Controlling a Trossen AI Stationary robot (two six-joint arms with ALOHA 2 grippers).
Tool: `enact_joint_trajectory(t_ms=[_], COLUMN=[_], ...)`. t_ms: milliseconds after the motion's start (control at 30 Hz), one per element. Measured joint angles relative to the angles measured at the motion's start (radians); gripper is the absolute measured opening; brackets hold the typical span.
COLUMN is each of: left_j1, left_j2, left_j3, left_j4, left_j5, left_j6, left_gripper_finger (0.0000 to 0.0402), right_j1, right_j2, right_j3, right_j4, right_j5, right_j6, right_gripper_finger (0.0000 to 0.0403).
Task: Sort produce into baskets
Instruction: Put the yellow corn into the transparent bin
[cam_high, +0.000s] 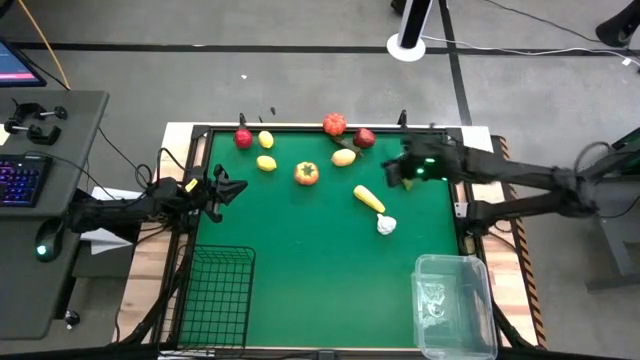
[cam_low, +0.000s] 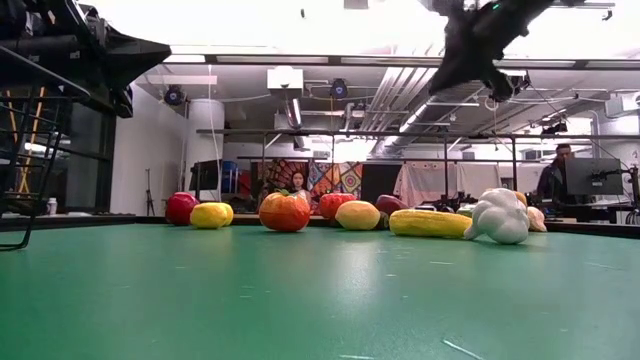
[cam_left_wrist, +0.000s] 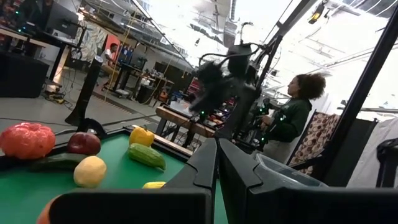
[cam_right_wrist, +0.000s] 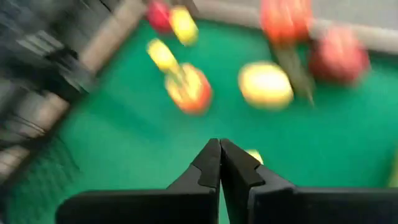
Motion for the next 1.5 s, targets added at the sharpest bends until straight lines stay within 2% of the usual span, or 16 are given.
enact_joint_trajectory(t_ms=[67,167,267,400,500,667,867,967,1033,1133,1233,1267,1433,1500], left_j1=[0.000,0.000,0.000,0.000,0.000,0.000,0.000,0.000,0.000,0.000,0.000,0.000,0.000,0.000], left_j2=[0.000,0.000,0.000,0.000,0.000,0.000,0.000,0.000,0.000,0.000,0.000,0.000,0.000,0.000], left_j3=[0.000,0.000,0.000,0.000,0.000,0.000,0.000,0.000,0.000,0.000,0.000,0.000,0.000,0.000], left_j4=[0.000,0.000,0.000,0.000,0.000,0.000,0.000,0.000,0.000,0.000,0.000,0.000,0.000,0.000], left_j5=[0.000,0.000,0.000,0.000,0.000,0.000,0.000,0.000,0.000,0.000,0.000,0.000,0.000,0.000], left_j6=[0.000,0.000,0.000,0.000,0.000,0.000,0.000,0.000,0.000,0.000,0.000,0.000,0.000,0.000], left_gripper_finger=[0.0003,0.0003,0.0003,0.0003,0.0003,0.0003,0.0003,0.0003,0.0003,0.0003,0.0003,0.0003,0.0003,0.0003], right_j1=[0.002,0.003,0.003,0.001,-0.005,-0.006,-0.006,-0.006,-0.001,0.014,0.024,0.024,0.022,0.030], right_j2=[0.092,0.224,0.344,0.493,0.586,0.713,0.818,0.849,0.850,0.835,0.790,0.766,0.564,0.463], right_j3=[0.056,0.135,0.220,0.292,0.316,0.319,0.319,0.319,0.319,0.319,0.319,0.319,0.319,0.319], right_j4=[-0.076,-0.138,-0.204,-0.291,-0.305,-0.297,-0.272,-0.278,-0.298,-0.320,-0.333,-0.349,-0.427,-0.462], right_j5=[-0.034,-0.104,-0.150,-0.153,-0.153,-0.140,-0.028,-0.026,-0.032,-0.042,-0.048,-0.057,-0.069,-0.093], right_j6=[-0.017,-0.056,-0.145,-0.281,-0.376,-0.448,-0.435,-0.428,-0.434,-0.451,-0.471,-0.476,-0.445,-0.401], right_gripper_finger=[0.0020,0.0064,0.0129,0.0223,0.0278,0.0316,0.0319,0.0312,0.0290,0.0214,0.0101,0.0076,0.0076,0.0089])
